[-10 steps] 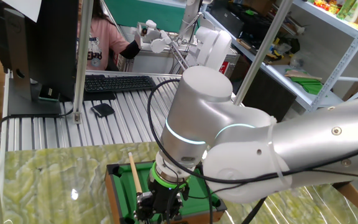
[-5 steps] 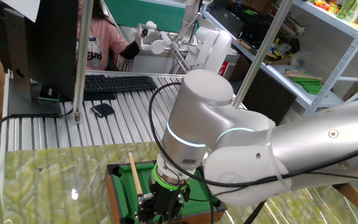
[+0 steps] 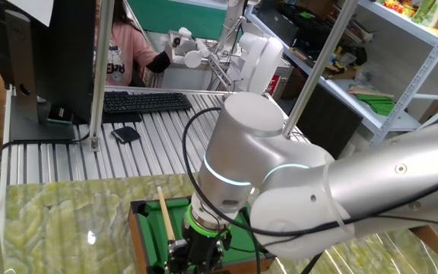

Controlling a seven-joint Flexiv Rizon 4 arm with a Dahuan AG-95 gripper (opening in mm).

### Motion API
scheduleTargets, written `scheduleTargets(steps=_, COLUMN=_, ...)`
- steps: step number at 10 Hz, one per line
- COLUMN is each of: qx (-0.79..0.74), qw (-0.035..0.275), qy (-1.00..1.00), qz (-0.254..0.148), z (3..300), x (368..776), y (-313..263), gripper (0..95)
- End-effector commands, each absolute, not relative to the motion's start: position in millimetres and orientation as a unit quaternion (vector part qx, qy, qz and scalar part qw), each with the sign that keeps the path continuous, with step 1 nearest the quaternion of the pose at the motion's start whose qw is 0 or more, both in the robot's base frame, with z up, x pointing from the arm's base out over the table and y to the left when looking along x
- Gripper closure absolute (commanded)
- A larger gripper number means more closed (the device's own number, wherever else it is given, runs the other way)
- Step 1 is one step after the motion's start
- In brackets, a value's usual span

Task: Hit the pool ball

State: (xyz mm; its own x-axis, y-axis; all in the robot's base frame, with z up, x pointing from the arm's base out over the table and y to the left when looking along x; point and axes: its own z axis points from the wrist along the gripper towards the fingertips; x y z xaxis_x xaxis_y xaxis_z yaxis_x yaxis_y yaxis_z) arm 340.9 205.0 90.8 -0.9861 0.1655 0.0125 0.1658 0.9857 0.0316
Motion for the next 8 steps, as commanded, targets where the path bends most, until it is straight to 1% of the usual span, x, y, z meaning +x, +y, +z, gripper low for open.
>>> scheduleTargets(steps=1, qx=-0.083, qw=0.002, qy=-0.996, qz=-0.018, z=88.5, x=340.9, y=206.0, gripper=57.0)
scheduleTargets(steps=8, qx=-0.085, qw=-0.004, qy=-0.996, qz=-0.019, z=77.3, x=340.3, y=206.3, gripper=57.0)
